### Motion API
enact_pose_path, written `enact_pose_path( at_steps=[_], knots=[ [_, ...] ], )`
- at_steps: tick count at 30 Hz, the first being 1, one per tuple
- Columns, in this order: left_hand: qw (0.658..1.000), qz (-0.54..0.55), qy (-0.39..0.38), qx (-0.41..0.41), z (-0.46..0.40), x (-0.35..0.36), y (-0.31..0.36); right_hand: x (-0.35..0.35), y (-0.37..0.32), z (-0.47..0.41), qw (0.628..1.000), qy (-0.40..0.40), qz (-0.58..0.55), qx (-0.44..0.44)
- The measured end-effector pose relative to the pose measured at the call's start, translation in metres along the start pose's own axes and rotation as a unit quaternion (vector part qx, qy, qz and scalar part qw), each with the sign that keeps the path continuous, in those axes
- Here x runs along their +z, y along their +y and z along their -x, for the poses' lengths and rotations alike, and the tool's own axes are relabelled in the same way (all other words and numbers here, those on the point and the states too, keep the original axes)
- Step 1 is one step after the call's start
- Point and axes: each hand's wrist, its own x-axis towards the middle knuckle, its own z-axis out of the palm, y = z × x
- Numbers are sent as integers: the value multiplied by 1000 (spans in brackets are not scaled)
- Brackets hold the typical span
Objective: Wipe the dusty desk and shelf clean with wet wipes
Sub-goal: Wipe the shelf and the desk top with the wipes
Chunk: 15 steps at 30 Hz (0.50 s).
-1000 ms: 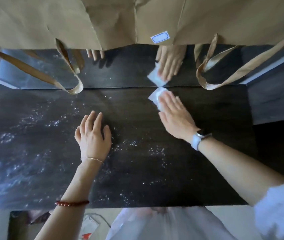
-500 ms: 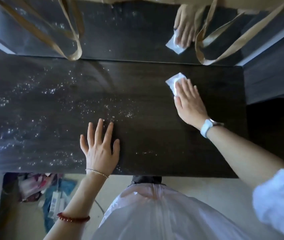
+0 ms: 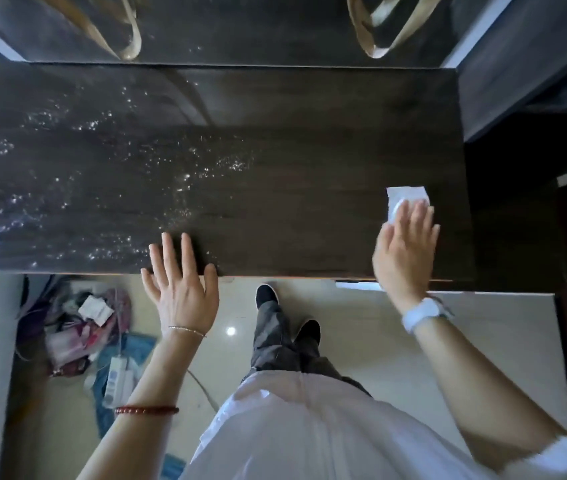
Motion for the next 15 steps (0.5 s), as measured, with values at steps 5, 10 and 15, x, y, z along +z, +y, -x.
enact_pose_path(
  at_steps=[5, 10, 15],
  knots=[
    [1000, -10, -1, 7, 1, -4, -15, 32, -119, 78, 947, -81, -74, -302],
    [999, -31, -10, 24, -5, -7, -24, 21, -74, 41, 973, -50, -38, -222],
    [998, -40, -7, 46, -8, -2, -29, 9, -67, -34, 995, -23, -26, 98]
  ],
)
